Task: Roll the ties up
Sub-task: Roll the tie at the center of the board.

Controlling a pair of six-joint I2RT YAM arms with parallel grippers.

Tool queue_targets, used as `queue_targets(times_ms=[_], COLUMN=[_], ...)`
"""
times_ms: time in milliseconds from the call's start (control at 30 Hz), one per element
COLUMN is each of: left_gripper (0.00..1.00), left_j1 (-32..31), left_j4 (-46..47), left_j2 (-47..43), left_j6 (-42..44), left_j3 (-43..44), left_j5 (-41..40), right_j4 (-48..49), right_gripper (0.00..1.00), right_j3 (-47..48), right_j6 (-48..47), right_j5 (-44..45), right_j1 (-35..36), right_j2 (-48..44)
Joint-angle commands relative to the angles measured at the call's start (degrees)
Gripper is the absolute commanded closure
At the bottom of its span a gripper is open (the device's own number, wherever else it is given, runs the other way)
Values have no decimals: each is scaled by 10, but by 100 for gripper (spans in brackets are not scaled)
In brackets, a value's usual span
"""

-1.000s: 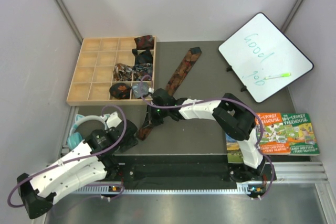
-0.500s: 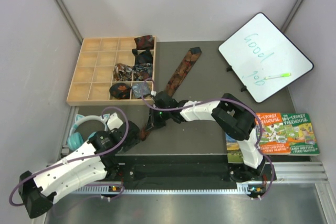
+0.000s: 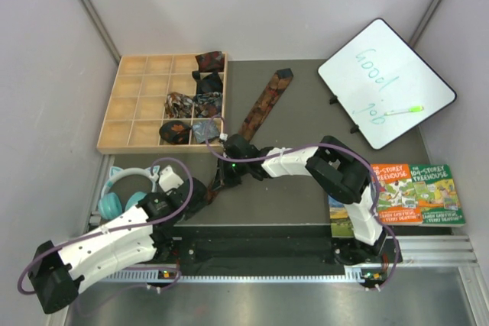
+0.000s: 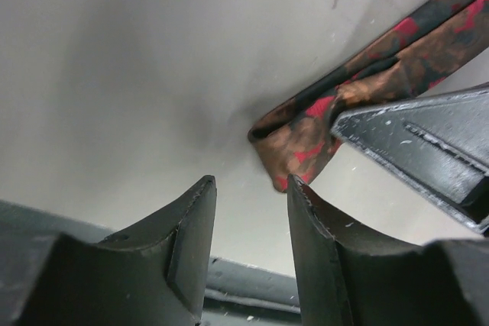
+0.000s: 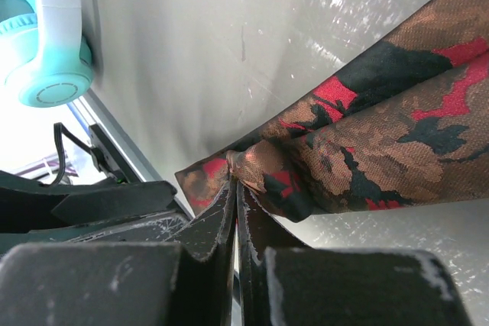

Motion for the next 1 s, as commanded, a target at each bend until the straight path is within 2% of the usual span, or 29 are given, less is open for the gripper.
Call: queue_targets(times_ms=[0,133,400,633,967], left_gripper=[53,55,48,46,57], left_j1=[0,0,1,1,0], left_j4=[62,76,85,56,126], left_j2=[-1,-5,-5,-46,-1], left_j6=[-15,-32,-55,-67,-52], left_j3=[-23,-36,-47,-39,-83], left_j5=[-19,-17,-13,-33,-34], right_j4=[26,27,35,35,44], right_gripper=[100,100,100,100,100], right_j3=[-10,-15,-22,-27,-40], right_j6=[2,1,2,3,8], right_j5=[6,6,4,2,5], right_j1=[-3,-4,-4,-4,-4], right_j2=[15,15,22,24,24])
